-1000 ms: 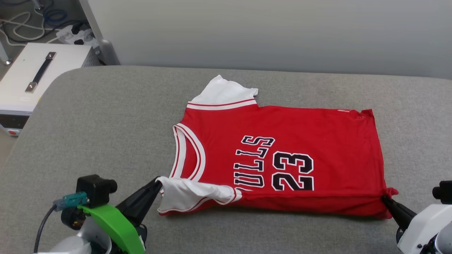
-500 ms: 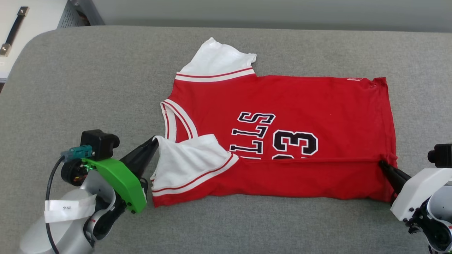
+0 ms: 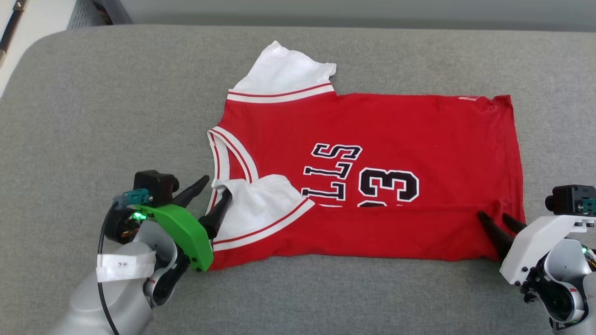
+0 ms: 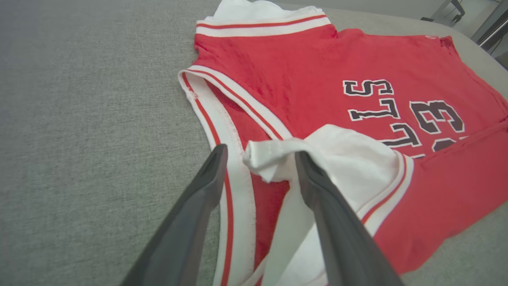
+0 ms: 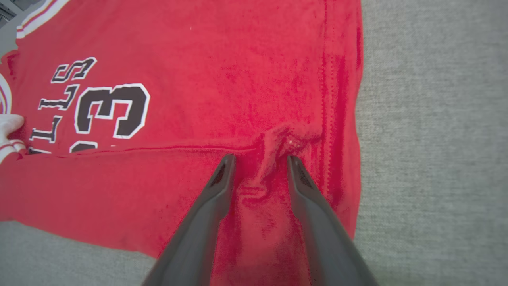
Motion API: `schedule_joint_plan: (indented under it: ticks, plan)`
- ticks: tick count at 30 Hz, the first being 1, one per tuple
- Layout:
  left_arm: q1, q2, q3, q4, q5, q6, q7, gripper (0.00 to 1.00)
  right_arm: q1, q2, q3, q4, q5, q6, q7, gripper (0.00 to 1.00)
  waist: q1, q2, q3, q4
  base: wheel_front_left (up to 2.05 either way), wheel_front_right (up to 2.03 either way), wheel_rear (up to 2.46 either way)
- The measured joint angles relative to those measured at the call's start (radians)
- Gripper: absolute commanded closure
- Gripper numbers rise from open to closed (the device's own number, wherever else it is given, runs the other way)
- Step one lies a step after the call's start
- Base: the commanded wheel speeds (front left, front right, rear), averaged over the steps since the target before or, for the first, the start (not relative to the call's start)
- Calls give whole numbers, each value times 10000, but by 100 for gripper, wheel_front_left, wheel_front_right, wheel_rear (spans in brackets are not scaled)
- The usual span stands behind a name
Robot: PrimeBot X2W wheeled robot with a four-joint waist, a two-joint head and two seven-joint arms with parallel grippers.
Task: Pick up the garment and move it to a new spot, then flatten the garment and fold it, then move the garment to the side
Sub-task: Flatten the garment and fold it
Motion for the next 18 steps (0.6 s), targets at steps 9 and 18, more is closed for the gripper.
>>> schedule_joint_plan:
  ticks: [9,18]
  plan:
    - [176,-437,412,514,-196,92,-811,0,247,-316,270,-420,-201,0,-598,0,0,0,-952,-41,0,0,0]
    - [1676,-464,922,-349,-918,1095,-876,0,1564,-443,351,-1436,-750,0,-546,0,0,0,-1963,5,0,0,0]
